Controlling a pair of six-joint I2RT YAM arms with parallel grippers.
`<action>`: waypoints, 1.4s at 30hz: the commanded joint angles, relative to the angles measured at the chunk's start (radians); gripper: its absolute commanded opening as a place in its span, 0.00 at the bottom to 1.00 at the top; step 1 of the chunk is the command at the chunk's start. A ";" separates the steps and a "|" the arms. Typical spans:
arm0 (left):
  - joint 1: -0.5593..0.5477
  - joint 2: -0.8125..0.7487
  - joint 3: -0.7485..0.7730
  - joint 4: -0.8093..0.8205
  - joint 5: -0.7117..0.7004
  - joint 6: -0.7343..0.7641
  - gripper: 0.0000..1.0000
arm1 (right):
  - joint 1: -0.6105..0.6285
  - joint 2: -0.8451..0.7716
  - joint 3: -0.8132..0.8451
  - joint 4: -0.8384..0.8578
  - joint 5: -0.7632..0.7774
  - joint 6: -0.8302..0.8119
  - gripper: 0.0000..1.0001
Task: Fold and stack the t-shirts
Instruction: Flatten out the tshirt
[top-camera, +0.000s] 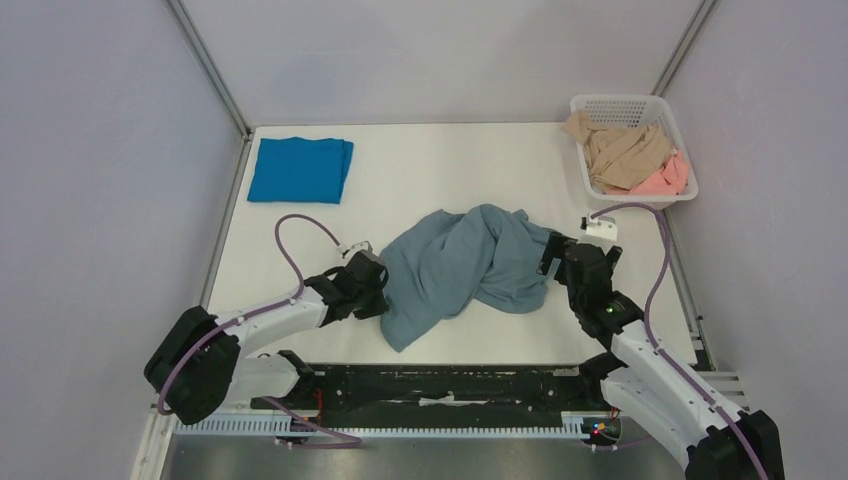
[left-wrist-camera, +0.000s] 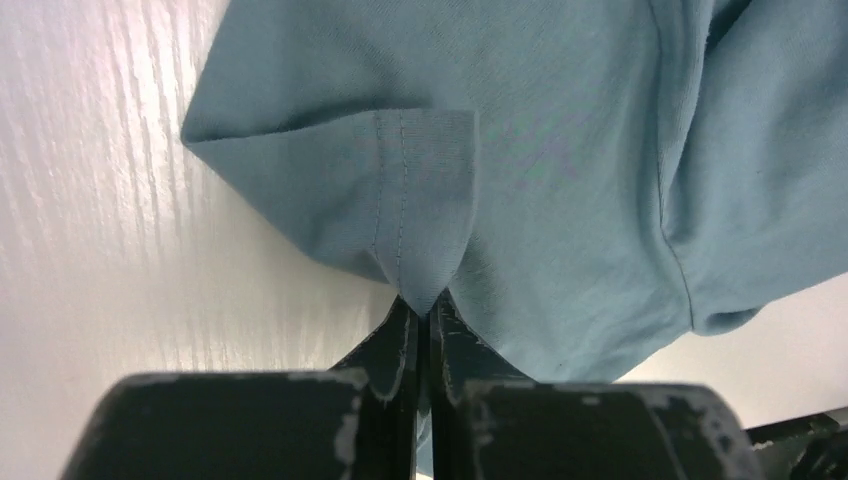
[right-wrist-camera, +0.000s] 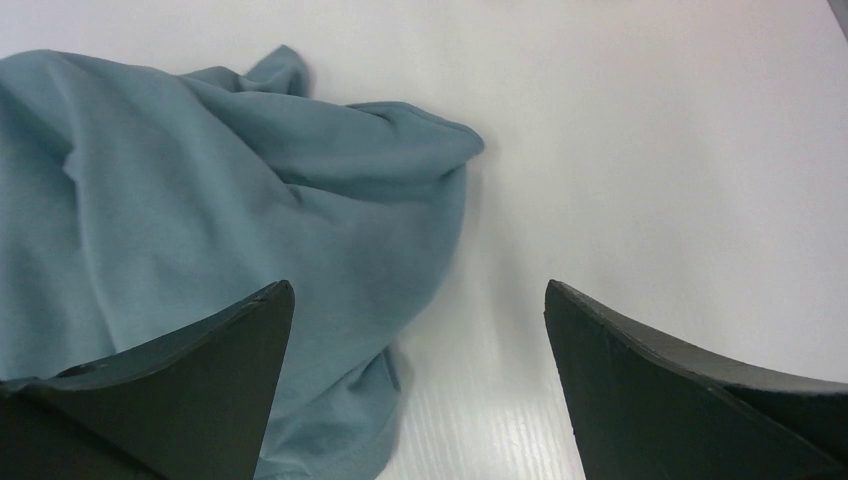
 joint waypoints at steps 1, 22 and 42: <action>-0.004 0.006 0.017 -0.039 -0.155 -0.030 0.02 | -0.069 0.033 0.003 0.000 0.055 0.046 0.98; -0.002 -0.008 0.071 -0.073 -0.288 -0.026 0.02 | -0.351 0.700 0.202 0.361 -0.416 -0.047 0.69; 0.002 -0.186 0.325 -0.207 -0.479 0.005 0.02 | -0.349 0.578 0.388 0.316 -0.532 -0.208 0.00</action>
